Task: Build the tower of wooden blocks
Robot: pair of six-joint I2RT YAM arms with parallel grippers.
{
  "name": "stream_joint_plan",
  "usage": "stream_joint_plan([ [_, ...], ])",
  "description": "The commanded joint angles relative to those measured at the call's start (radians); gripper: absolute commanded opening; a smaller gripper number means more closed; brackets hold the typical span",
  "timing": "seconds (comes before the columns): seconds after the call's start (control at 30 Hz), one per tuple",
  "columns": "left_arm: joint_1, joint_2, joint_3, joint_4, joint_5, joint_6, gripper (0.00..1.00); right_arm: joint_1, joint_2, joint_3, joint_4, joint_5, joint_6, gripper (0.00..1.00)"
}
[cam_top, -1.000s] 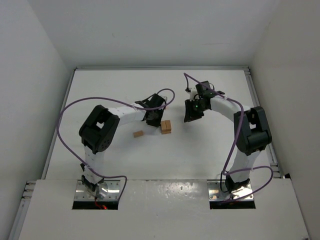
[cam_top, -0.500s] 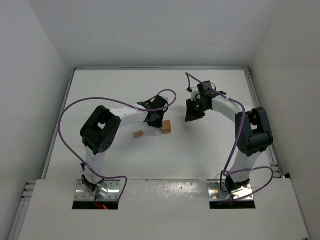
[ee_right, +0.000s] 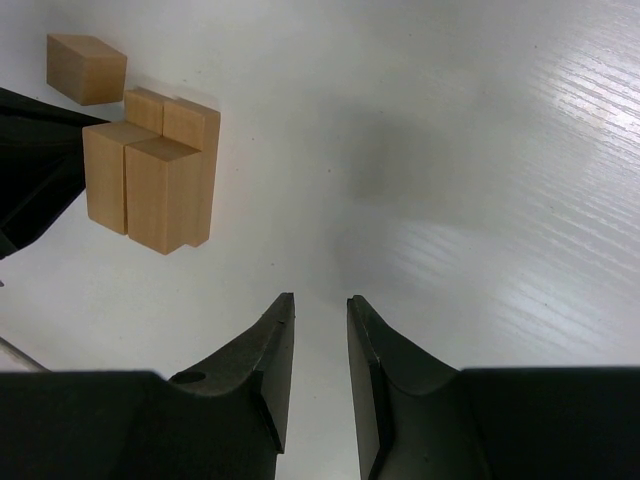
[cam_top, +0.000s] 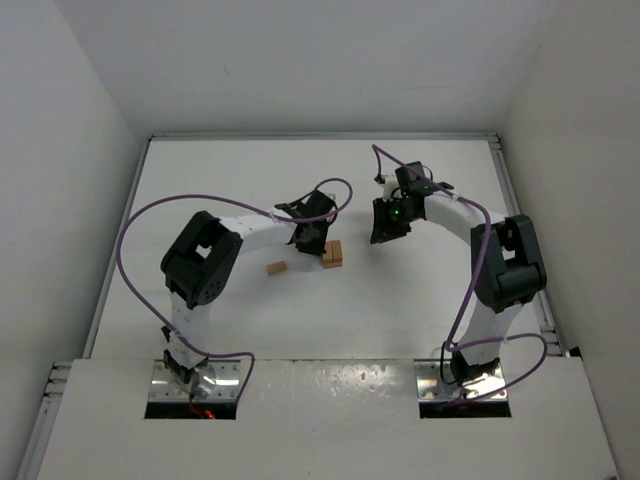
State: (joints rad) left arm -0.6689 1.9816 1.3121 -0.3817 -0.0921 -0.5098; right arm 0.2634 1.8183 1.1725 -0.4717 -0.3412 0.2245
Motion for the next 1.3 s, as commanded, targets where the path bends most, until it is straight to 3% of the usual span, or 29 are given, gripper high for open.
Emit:
stream_joint_plan([
  [0.0,-0.008,0.039,-0.01,-0.049,0.017,-0.025,0.16,-0.006,-0.039,0.003,0.025,-0.01,0.007,0.28],
  [0.43,-0.008,0.039,-0.019,-0.049,0.026,-0.036,0.17,-0.004,-0.037,0.006,0.025,-0.012,0.007,0.28],
  [0.5,-0.008,0.029,-0.031,-0.04,0.026,-0.036,0.14,-0.003,-0.039,0.001,0.025,-0.012,0.021,0.28],
  [0.87,-0.008,-0.093,-0.163,-0.009,-0.004,-0.036,0.07,-0.004,-0.042,-0.001,0.022,-0.009,0.001,0.28],
  [0.97,0.04,-0.156,-0.195,0.009,-0.026,-0.036,0.07,-0.004,-0.05,-0.007,0.022,-0.007,-0.007,0.28],
  [1.07,0.092,-0.213,-0.195,0.009,0.008,0.058,0.0,-0.006,-0.059,-0.008,0.022,-0.009,-0.02,0.28],
  [1.2,0.124,-0.352,-0.195,0.009,0.043,0.232,0.0,-0.013,-0.08,-0.004,0.01,-0.025,-0.069,0.3],
  [1.23,0.147,-0.422,-0.195,0.035,0.061,0.307,0.08,-0.015,-0.095,-0.002,-0.005,-0.036,-0.085,0.32],
  [1.27,0.163,-0.453,-0.207,0.047,0.101,0.353,0.16,-0.018,-0.105,-0.002,-0.013,-0.036,-0.117,0.43],
])
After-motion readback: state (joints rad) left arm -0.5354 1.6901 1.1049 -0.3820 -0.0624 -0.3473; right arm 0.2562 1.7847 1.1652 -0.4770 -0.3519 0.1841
